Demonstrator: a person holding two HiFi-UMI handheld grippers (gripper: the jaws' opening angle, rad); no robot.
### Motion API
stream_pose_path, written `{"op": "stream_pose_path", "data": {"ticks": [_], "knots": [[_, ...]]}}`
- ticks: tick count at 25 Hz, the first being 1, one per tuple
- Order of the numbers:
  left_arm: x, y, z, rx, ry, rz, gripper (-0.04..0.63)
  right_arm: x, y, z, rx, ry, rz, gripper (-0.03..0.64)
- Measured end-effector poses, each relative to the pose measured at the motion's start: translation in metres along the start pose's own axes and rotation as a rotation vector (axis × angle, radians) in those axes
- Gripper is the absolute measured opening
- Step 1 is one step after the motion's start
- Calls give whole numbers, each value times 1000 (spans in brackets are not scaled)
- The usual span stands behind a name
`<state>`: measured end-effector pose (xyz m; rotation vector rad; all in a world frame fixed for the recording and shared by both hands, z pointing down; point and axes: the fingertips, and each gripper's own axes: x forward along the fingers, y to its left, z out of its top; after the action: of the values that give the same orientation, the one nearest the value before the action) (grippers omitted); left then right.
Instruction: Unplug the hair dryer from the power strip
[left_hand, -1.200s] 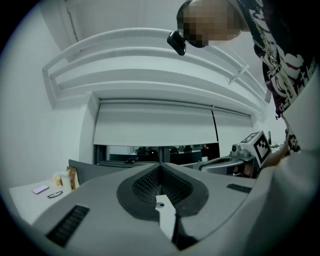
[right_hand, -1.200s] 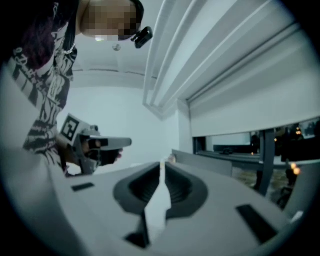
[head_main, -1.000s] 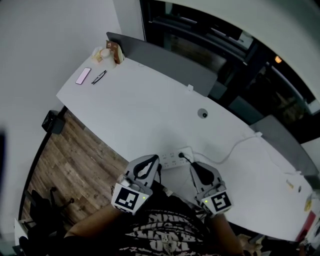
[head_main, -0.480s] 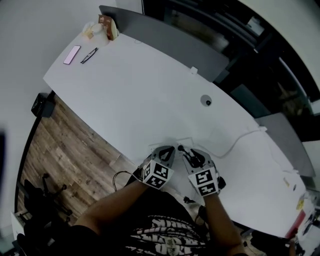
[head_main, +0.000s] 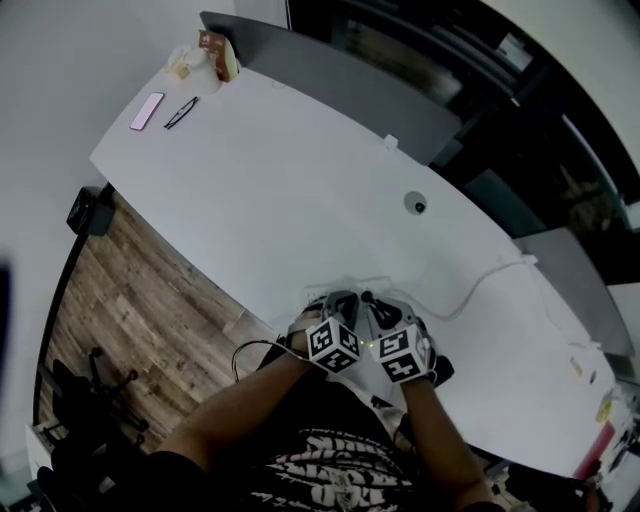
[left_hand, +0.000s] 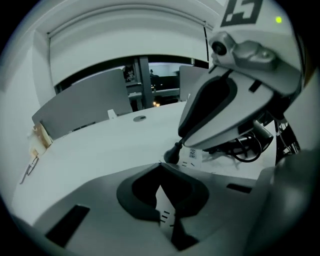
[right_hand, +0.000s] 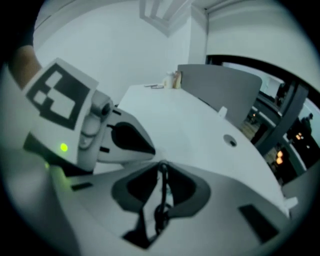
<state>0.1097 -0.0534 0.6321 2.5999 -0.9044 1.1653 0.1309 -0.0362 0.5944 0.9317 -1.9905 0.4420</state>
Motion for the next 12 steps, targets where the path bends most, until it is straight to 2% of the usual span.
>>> {"op": "stream_pose_path", "data": {"ticks": [3, 5, 7, 10, 12], "knots": [[3, 3, -4, -18, 25, -15, 28, -30, 14, 16, 61, -102, 4, 78], [4, 7, -5, -65, 34, -41, 28, -41, 30, 15, 163, -172, 38, 78], [7, 8, -8, -101, 52, -77, 28, -35, 43, 2, 251, -197, 55, 75], [12, 3, -16, -98, 117, -139, 28, -6, 40, -15, 360, -197, 17, 74], [13, 1, -18, -99, 130, -167, 28, 3, 31, -17, 432, -223, -26, 75]]}}
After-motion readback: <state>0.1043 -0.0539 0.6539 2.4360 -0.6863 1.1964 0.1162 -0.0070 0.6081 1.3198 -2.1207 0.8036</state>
